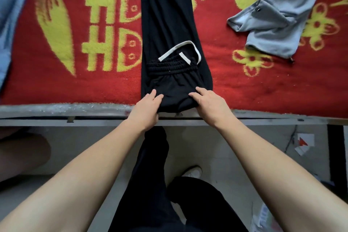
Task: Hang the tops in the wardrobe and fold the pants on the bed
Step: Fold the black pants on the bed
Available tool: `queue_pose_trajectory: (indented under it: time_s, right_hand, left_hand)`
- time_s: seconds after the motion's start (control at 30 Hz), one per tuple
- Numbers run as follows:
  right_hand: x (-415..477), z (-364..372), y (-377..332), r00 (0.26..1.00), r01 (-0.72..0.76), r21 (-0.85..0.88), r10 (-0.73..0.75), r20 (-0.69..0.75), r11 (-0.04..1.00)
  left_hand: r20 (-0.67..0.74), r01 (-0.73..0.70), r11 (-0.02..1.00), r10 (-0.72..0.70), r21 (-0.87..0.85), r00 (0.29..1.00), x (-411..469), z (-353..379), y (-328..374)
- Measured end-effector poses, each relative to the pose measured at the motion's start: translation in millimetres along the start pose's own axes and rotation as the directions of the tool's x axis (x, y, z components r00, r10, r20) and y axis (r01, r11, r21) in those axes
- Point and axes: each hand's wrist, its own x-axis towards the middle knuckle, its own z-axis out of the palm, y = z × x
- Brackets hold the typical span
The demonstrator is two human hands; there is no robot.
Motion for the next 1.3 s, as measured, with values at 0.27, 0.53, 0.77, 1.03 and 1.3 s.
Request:
queue_pose_trajectory:
  time_s: [0.27, 0.53, 0.77, 1.03, 1.3]
  right_hand:
    - [-67.7, -8.8, 0.6, 0.998, 0.049, -0.060, -0.047, 0.036, 0.997]
    - [-7.0, -76.1, 6.2, 0.994, -0.019, 0.123, 0.032, -0.105, 0.992]
    - [117.0, -130.2, 8.5, 0.932, -0.179, 0.372, 0.278, -0.233, 0.911]
    - [158.1, -76.5, 8.3, 0.997, -0.074, -0.016, 0.075, 0.029, 0.997]
    - [151.7, -19.2, 2.3, 0.991, -0.026, -0.320, 0.066, 0.116, 0.947]
  left_hand:
    - [0.031, 0.079, 0.985, -0.075, -0.151, 0.997, -71.3, 8.3, 25.5]
    - [0.015, 0.131, 0.864, -0.142, -0.486, 0.990, -17.0, -68.5, -3.2]
    - [-0.263, 0.153, 0.719, -0.431, -0.678, 0.863, 92.9, -131.7, -54.4]
    - [-0.213, 0.009, 0.996, -0.027, -0.085, 0.977, 126.8, -82.2, -56.4]
    - [0.021, -0.045, 0.969, 0.041, 0.242, 0.999, 131.2, -22.3, -55.2]
